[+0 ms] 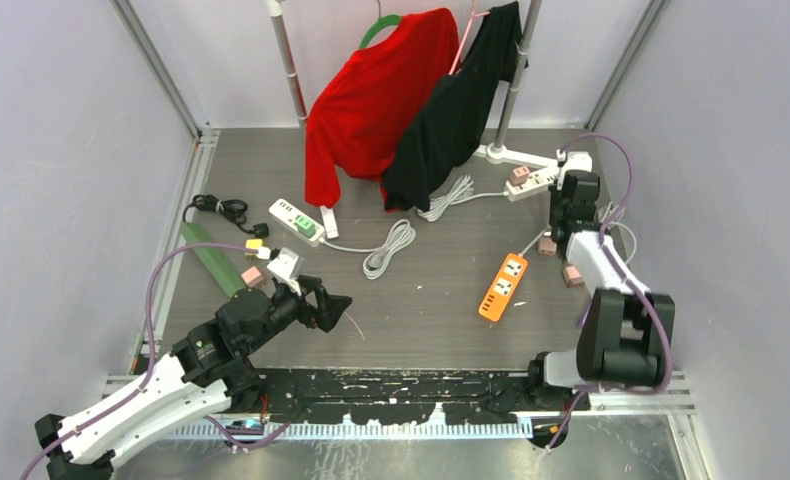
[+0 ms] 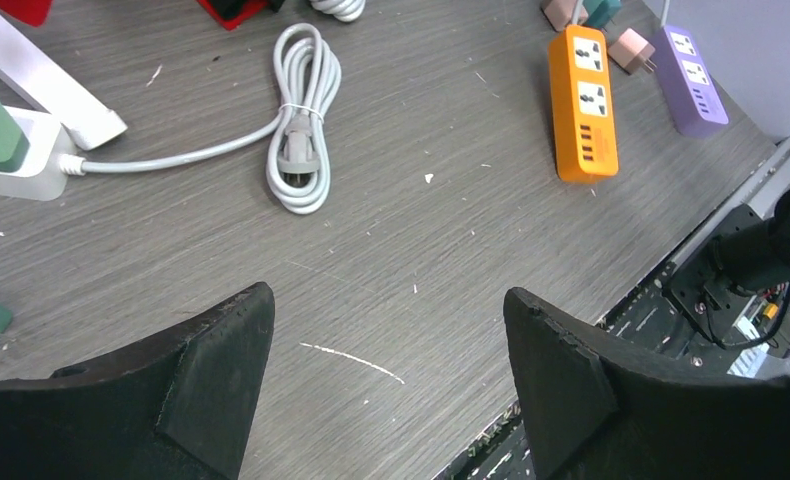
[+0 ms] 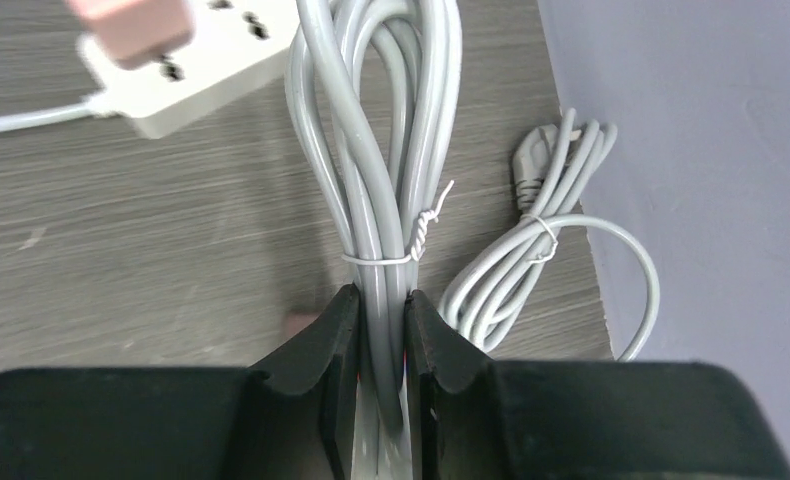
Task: Pull the plug off the socket
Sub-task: Move the socket to the center of the board.
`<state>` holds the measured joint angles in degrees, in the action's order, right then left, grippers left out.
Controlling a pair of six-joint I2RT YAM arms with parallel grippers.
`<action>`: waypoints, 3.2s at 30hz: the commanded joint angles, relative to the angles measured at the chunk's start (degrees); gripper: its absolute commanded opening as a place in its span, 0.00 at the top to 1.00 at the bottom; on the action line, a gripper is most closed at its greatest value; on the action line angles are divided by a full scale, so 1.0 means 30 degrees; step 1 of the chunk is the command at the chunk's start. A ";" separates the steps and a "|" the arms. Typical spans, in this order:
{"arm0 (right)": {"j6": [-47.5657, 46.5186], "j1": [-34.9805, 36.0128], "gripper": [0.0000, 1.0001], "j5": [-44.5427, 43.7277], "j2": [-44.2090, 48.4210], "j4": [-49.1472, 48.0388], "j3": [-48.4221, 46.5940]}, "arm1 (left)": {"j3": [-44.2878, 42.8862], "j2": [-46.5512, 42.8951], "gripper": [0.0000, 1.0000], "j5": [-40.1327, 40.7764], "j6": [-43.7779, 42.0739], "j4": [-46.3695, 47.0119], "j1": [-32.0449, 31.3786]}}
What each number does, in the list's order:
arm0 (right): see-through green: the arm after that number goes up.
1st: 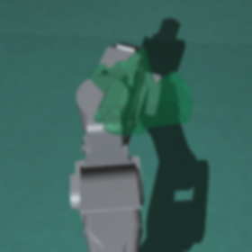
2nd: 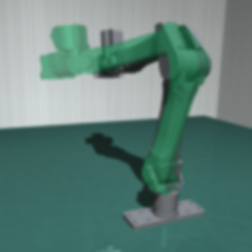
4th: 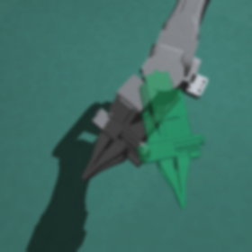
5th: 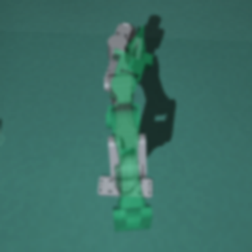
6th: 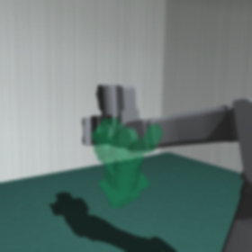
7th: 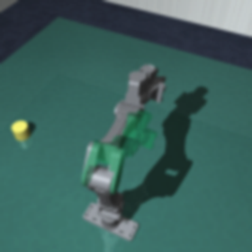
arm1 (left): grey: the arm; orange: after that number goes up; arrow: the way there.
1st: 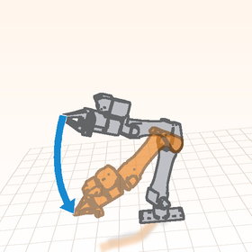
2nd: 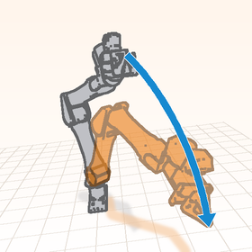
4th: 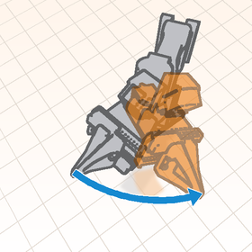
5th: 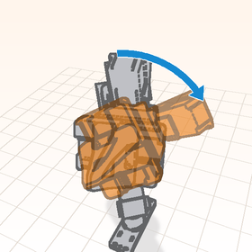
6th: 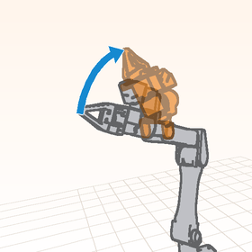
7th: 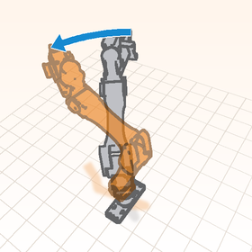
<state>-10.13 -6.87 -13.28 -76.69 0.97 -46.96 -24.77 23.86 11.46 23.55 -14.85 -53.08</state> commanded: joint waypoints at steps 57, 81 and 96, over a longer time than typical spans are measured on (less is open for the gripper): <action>-0.1920 0.0541 0.16 0.7464 -1.4482 0.5711 -1.5701 | -0.0590 0.1244 0.16 -0.0826 0.0655 0.1466 0.0082; -0.4082 0.0540 0.44 1.0182 -1.4822 0.6353 -1.5830 | -0.0845 0.1123 0.16 -0.0943 0.1403 0.0929 0.0086; -0.7018 0.0642 0.75 1.6246 -1.0164 0.8071 -1.0381 | -0.0871 0.1630 0.16 -0.1067 0.1569 0.1319 0.0071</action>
<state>-28.56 -5.78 25.15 -113.80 20.38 -81.76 -25.26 29.02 8.12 28.03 -13.54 -53.08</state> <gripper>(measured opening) 0.520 0.839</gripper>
